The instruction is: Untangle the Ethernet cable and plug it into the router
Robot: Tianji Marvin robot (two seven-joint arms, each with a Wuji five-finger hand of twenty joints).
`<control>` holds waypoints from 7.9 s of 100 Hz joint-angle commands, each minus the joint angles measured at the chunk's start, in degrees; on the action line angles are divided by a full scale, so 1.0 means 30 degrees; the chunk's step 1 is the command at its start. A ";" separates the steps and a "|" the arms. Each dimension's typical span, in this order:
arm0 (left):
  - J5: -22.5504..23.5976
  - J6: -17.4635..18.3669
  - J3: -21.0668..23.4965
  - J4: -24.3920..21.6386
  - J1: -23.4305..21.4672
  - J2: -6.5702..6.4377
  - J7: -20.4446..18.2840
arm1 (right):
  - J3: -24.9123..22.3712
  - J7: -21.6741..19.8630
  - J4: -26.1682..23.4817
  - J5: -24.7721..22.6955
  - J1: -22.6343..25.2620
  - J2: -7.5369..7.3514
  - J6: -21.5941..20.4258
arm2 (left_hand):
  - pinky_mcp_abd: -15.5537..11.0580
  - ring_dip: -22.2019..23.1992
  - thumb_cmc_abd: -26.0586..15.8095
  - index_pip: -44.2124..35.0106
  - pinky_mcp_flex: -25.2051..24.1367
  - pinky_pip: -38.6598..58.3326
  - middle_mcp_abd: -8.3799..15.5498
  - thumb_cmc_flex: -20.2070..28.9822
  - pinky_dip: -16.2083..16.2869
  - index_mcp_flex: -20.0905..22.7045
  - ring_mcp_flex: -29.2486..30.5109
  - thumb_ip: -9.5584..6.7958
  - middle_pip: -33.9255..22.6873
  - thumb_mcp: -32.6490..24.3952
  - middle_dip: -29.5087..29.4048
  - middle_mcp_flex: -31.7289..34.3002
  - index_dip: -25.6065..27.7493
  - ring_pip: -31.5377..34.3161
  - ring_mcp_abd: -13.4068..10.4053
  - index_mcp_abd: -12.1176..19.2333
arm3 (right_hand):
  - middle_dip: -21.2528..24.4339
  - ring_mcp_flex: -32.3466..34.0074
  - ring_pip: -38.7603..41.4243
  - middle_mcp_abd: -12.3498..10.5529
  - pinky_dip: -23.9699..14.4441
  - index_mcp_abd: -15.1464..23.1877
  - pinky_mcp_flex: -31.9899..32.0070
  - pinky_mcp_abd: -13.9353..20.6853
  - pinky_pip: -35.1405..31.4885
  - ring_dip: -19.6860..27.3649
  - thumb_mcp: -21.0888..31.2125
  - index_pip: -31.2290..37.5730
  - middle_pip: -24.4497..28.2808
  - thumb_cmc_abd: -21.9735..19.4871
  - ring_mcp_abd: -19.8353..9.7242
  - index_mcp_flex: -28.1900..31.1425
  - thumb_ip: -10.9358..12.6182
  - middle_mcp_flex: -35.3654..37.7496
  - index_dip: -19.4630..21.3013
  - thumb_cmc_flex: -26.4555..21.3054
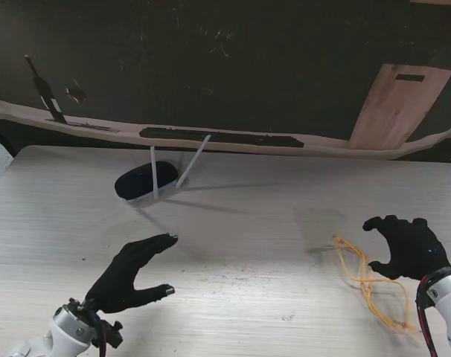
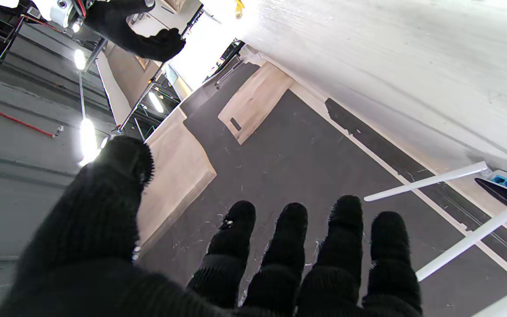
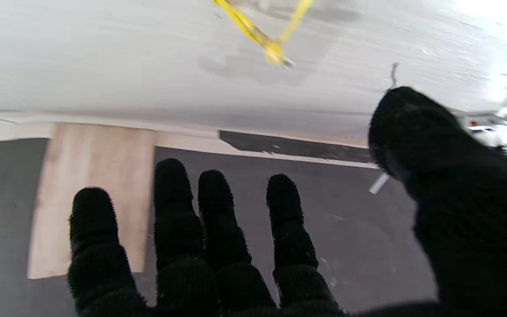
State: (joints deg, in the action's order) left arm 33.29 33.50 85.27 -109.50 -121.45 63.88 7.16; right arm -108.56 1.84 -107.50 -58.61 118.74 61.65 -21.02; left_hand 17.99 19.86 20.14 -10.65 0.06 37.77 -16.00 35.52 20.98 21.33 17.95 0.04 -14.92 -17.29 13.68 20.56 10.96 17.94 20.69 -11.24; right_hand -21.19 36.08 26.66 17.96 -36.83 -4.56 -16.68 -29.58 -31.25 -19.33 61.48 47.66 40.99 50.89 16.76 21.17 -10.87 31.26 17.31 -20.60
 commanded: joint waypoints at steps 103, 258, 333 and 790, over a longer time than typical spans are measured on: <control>0.0011 -0.1334 -0.0177 -0.0254 -0.0139 -0.0101 -0.0766 | 0.3942 0.1896 0.5599 -0.0905 -0.1107 -0.0092 0.5889 | 0.0317 0.0266 -0.0911 -0.0108 -0.0097 -0.0158 0.0195 -0.0380 0.0311 0.0206 0.0441 0.0040 -0.0020 0.0363 -0.0071 0.0341 -0.0101 0.0208 0.0123 0.0220 | -0.0654 0.5155 0.5440 -0.0410 0.2837 0.0343 -0.2644 -0.0247 -0.8317 -0.1130 0.1560 0.3649 0.2376 -0.2859 0.0215 0.5196 -0.1279 0.4877 -0.2734 -0.6823; -0.2481 -0.2359 -0.1950 0.0162 0.1451 -0.0588 -0.3524 | 1.0604 0.0998 -0.0951 1.4888 -0.5220 0.1349 0.2007 | -0.0043 0.0232 -0.0928 -0.0080 -0.0357 -0.0258 0.0155 -0.0402 0.0260 0.0015 0.0054 0.0073 0.0035 0.0672 -0.0047 0.0113 -0.0170 0.0134 -0.0068 -0.0165 | -0.3528 1.2956 2.5141 0.1612 -0.0137 -0.1637 -1.6914 0.2888 -2.8689 -0.9674 0.0370 0.7487 1.1617 -0.6012 -0.4092 0.9591 -0.1828 1.6545 -0.1695 -0.4463; -0.6080 0.0406 -0.4009 0.2265 0.2789 0.0231 -0.0873 | 1.5677 0.0319 -0.0900 1.6221 -0.6345 0.1259 0.1800 | -0.0793 -0.0453 -0.0452 0.2699 -0.0996 -0.3059 -0.0228 -0.0640 -0.0148 -0.2214 -0.2025 0.0785 0.0108 0.1599 -0.0218 -0.2128 -0.1798 -0.0963 -0.0695 -0.2031 | -0.3506 1.2969 2.5114 0.1608 0.0104 -0.1586 -1.6866 0.2475 -2.8343 -0.9540 0.0517 0.7492 1.1624 -0.5607 -0.4359 0.9842 -0.1831 1.6704 -0.1719 -0.4491; -0.2713 -0.4484 -0.5459 0.2511 0.3426 0.1311 0.4700 | 1.5064 -0.0379 -0.1928 1.2568 -0.5678 0.0679 0.0934 | -0.2108 0.0321 0.1252 -0.1500 -0.0732 0.2761 -0.0205 0.0294 0.0658 -0.1834 -0.0880 0.0669 -0.2545 -0.6688 0.1338 -0.1327 0.0162 0.1920 -0.0756 -0.0882 | -0.6070 1.2958 2.5457 -0.0092 -0.2358 0.0730 -1.6951 0.1591 -2.9511 -1.0983 -0.0470 1.0215 1.5146 -0.8978 -0.4266 1.8556 0.0932 1.7392 1.4031 0.1307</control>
State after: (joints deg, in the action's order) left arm 27.39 20.21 69.59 -101.38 -111.27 67.61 23.27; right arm -64.09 1.83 -112.52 -21.19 101.84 63.58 -17.95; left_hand 15.20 19.90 22.57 -14.30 -2.84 42.70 -17.45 35.61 21.05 17.98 13.94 3.63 -21.17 -35.00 17.55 17.68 11.61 21.70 19.94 -13.66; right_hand -38.66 76.85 101.25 6.87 -43.23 -1.31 -66.65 -23.99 -106.33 -51.40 60.44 78.90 77.76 23.68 10.38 74.18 -9.34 76.84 60.30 -17.07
